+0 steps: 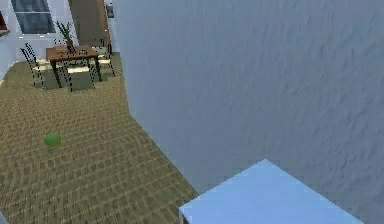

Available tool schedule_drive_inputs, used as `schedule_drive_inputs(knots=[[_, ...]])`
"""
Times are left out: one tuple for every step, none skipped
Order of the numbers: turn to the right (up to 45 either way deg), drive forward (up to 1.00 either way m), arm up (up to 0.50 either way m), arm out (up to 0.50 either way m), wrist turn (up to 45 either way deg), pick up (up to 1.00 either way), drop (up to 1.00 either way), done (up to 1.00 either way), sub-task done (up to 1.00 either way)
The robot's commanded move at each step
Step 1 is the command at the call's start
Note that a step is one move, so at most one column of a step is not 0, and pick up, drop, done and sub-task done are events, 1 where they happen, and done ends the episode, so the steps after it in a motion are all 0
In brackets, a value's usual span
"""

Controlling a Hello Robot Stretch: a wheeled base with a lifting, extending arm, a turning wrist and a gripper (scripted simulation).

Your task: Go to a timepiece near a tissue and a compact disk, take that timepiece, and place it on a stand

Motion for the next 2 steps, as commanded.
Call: schedule_drive_inputs(knots=[[0.0,0.0,0.5,0.0,0.0,0.0,0.0,0.0,0.0],[0.0,0.0,0.38,0.0,0.0,0.0,0.0,0.0,0.0]])
